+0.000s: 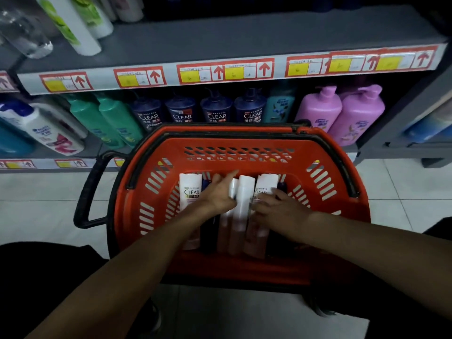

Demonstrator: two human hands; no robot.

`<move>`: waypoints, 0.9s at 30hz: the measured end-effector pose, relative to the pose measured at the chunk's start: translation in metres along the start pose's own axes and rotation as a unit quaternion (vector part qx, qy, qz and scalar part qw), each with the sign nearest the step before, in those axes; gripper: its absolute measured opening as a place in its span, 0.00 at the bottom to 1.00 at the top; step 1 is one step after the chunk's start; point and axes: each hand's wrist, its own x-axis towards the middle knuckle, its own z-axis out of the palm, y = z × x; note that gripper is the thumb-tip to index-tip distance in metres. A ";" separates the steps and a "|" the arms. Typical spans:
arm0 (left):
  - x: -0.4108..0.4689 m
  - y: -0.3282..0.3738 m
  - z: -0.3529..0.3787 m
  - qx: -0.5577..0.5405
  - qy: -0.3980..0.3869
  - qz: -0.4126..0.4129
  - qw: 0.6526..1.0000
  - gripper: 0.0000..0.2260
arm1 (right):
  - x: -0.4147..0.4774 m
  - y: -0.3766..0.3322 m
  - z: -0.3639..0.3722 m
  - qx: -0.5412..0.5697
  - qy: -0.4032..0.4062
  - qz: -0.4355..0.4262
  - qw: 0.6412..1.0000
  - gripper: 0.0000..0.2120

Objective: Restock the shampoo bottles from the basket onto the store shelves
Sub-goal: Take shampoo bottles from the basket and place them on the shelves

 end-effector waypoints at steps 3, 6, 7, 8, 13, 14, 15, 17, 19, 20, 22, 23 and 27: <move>0.004 -0.001 -0.004 0.049 -0.017 0.023 0.998 0.32 | 0.000 0.001 0.007 -0.046 0.053 0.010 0.997 0.07; 0.010 0.000 -0.012 0.065 -0.017 0.026 0.997 0.25 | 0.000 0.001 0.005 -0.036 0.103 -0.003 0.994 0.08; 0.010 0.000 -0.014 0.058 -0.015 0.025 0.998 0.25 | 0.000 0.001 0.003 -0.027 0.106 0.001 0.994 0.08; 0.010 0.000 -0.016 0.048 -0.009 0.027 0.998 0.25 | 0.000 0.002 0.002 -0.018 0.115 0.005 0.993 0.07; 0.006 -0.005 -0.016 0.017 0.048 0.023 0.998 0.24 | -0.002 0.003 0.008 0.037 0.096 0.021 0.994 0.13; 0.005 -0.007 -0.017 -0.018 0.056 0.010 0.998 0.24 | -0.004 0.003 0.010 0.046 0.084 0.020 0.995 0.14; 0.006 -0.008 -0.018 -0.066 0.064 -0.010 0.996 0.25 | -0.006 0.004 0.009 0.056 0.075 0.017 0.995 0.14; 0.003 -0.009 -0.023 -0.157 0.067 -0.050 0.984 0.28 | -0.011 0.005 0.007 0.082 0.075 0.008 0.994 0.15; -0.003 -0.009 -0.032 -0.202 0.034 -0.082 0.975 0.37 | -0.017 0.007 0.003 0.096 0.060 0.001 0.994 0.18; -0.007 -0.009 -0.039 -0.213 0.013 -0.094 0.972 0.40 | -0.019 0.007 0.002 0.099 0.050 0.000 0.994 0.20; -0.016 -0.011 -0.053 -0.214 -0.026 -0.113 0.970 0.39 | -0.021 0.007 0.001 0.100 0.031 -0.001 0.994 0.22; -0.020 -0.013 -0.058 -0.203 -0.038 -0.121 0.971 0.37 | -0.021 0.007 0.001 0.101 0.017 0.000 0.995 0.23; -0.041 -0.017 -0.062 -0.175 -0.042 -0.136 0.974 0.32 | -0.020 0.005 -0.005 0.105 -0.021 0.007 0.994 0.27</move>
